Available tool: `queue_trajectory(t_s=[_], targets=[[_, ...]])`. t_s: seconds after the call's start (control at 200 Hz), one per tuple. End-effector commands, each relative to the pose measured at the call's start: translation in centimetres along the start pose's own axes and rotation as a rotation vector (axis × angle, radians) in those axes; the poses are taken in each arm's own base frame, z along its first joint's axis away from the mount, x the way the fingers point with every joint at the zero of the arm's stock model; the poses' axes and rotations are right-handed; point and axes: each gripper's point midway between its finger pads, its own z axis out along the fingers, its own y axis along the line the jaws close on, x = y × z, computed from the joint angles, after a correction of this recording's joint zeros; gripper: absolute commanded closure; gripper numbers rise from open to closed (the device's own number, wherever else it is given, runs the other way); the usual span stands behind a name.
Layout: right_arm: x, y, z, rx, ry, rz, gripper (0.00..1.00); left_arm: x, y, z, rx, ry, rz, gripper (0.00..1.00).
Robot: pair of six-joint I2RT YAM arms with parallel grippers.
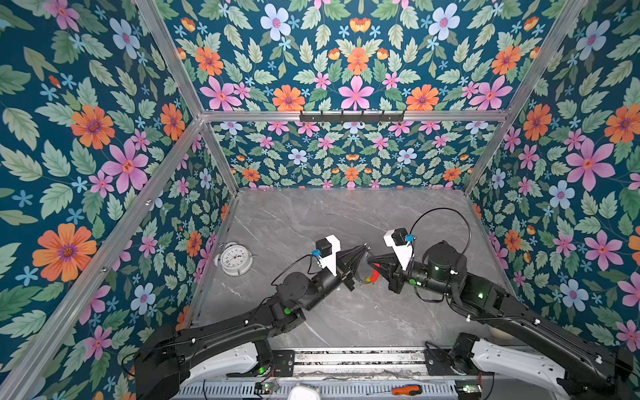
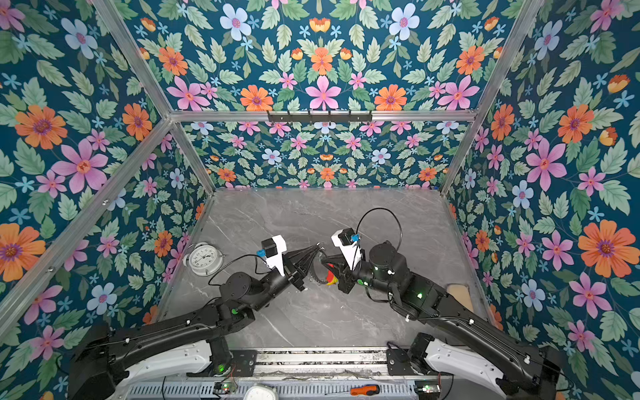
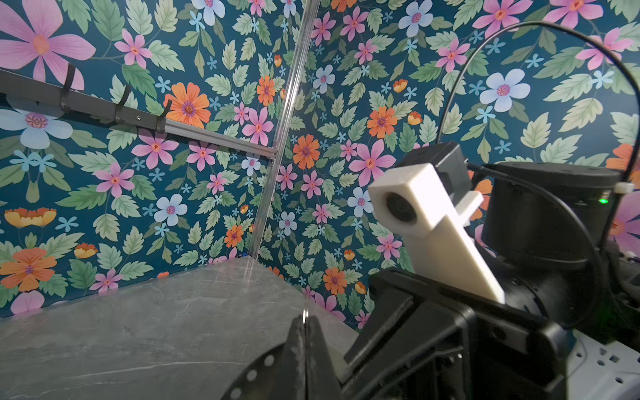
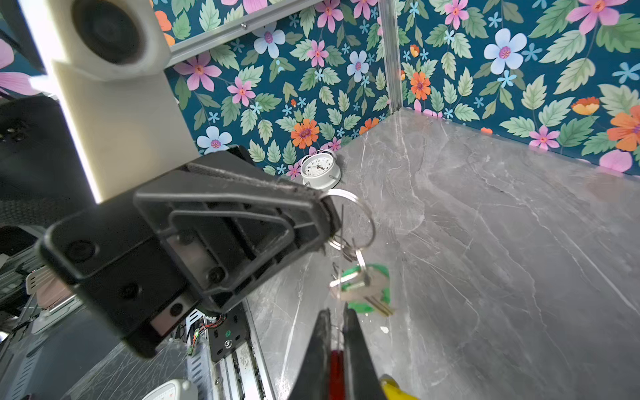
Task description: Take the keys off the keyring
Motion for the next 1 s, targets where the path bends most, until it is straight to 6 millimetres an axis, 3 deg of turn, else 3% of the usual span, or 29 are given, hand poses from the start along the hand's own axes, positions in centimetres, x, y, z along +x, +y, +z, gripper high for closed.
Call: queue_trajectory(t_s=[0.0, 0.13, 0.2, 0.38, 0.595, 0.79, 0.995], targets=[[-0.2, 1.5, -0.3, -0.078, 0.001, -0.026, 0.95, -1.7, -0.8, -0.5, 0.042, -0.069, 0.022, 1.0], [-0.3, 2.0, -1.6, -0.092, -0.002, -0.056, 0.58, -2.4, -1.2, -1.3, 0.067, -0.099, 0.036, 1.0], [-0.6, 2.3, -2.6, -0.093, -0.01, -0.074, 0.49, -2.7, -1.4, -1.6, 0.082, -0.114, 0.045, 1.0], [-2.9, 2.3, -4.9, -0.105, -0.085, -0.091, 0.45, -3.3, -2.4, -2.2, 0.136, -0.126, 0.069, 1.0], [-6.1, 2.9, -5.3, -0.361, -0.15, -0.001, 0.48, -2.9, -4.0, -2.4, 0.228, -0.101, 0.068, 1.0], [-7.1, 4.1, -4.8, -0.483, -0.16, 0.013, 0.54, -3.1, -4.6, -2.7, 0.269, -0.102, 0.049, 1.0], [-6.8, 4.3, -4.3, -0.518, -0.142, 0.04, 0.61, -3.1, -4.7, -2.9, 0.279, -0.104, 0.041, 1.0]])
